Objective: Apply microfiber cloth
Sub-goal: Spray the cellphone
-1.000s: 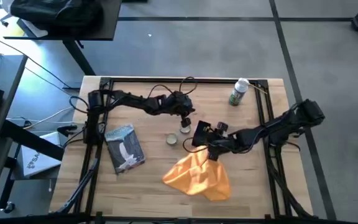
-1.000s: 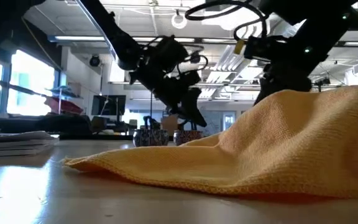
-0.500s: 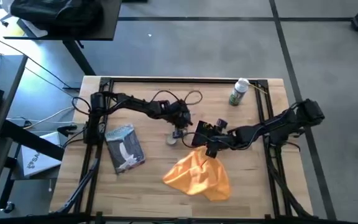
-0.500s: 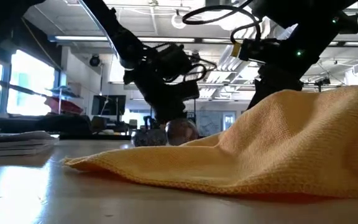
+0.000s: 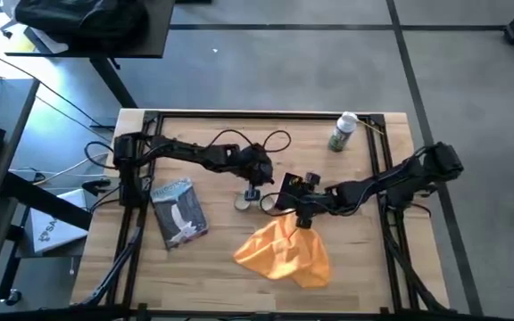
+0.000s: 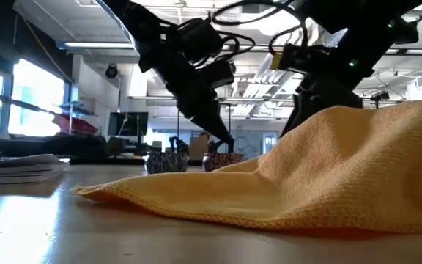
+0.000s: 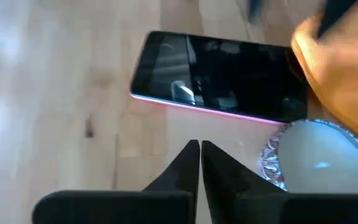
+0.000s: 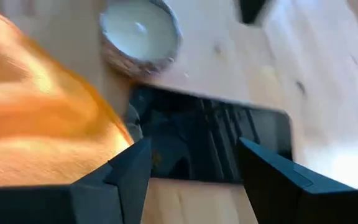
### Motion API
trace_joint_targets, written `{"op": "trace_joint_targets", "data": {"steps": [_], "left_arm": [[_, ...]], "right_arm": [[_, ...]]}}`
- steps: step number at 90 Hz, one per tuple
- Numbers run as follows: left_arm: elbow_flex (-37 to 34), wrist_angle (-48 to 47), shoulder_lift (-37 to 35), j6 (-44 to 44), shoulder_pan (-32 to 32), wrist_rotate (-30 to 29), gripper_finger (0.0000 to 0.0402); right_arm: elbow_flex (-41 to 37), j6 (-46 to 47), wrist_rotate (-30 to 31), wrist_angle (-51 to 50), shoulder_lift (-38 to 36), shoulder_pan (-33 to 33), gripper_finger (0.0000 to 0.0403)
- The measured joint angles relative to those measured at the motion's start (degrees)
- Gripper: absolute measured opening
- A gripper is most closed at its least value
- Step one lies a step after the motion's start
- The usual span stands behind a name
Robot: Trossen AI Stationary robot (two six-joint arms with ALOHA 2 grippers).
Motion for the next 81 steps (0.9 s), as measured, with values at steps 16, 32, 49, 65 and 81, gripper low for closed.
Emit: {"op": "trace_joint_targets", "data": {"steps": [16,32,49,65,81], "left_arm": [[-0.04,-3.73,-3.38,0.06,0.00,-0.16,0.0000],[-0.04,-5.78,-8.03,0.50,0.27,-0.48,0.0000],[-0.02,-4.54,-9.13,0.11,0.70,-0.67,0.0000],[-0.04,1.90,-6.59,-0.63,0.68,-0.47,0.0000],[1.63,6.17,-1.46,-4.36,0.76,0.61,0.0000]], "right_arm": [[0.19,-2.67,0.11,12.10,7.48,-0.34,0.0204],[2.65,-2.84,0.26,20.32,13.93,-2.07,0.0204],[6.66,-3.59,-0.35,20.71,17.18,-3.32,0.0204],[8.45,-7.66,0.04,13.58,12.57,-2.52,0.0204],[6.69,-5.27,5.07,-5.64,3.16,-0.07,0.0204]]}}
